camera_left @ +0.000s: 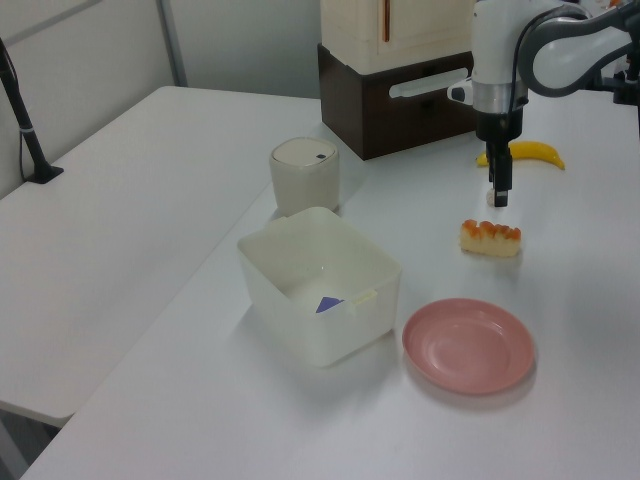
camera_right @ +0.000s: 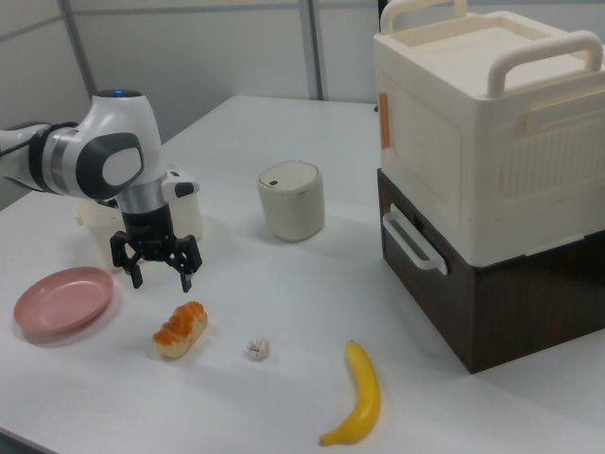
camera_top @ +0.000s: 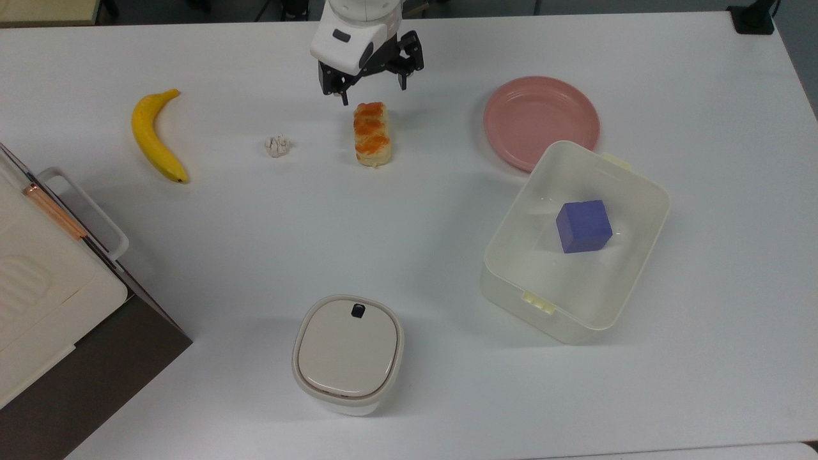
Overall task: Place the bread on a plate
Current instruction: 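Move the open gripper over the orange-topped bread roll, then lower the gripper around the bread roll and close it, then lift the grasped bread roll off the table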
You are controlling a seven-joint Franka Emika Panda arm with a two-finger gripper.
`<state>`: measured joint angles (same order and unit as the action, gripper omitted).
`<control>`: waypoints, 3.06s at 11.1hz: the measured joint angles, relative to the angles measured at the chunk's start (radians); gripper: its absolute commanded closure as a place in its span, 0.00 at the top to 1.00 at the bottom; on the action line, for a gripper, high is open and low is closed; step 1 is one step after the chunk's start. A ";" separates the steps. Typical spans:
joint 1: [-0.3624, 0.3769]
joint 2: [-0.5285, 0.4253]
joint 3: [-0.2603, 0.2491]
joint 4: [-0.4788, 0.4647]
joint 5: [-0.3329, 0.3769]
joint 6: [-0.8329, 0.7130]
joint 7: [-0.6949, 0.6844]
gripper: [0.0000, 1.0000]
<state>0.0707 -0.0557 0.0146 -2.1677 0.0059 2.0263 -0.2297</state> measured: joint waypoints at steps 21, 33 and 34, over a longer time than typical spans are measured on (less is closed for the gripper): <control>-0.014 0.144 -0.004 -0.066 -0.005 0.168 -0.045 0.98; -0.012 0.181 -0.016 -0.053 -0.024 0.202 -0.124 0.00; -0.012 0.171 -0.016 -0.035 -0.023 0.178 -0.124 0.00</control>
<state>0.0587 0.1154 -0.0016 -2.2031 -0.0174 2.2046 -0.3535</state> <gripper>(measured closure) 0.789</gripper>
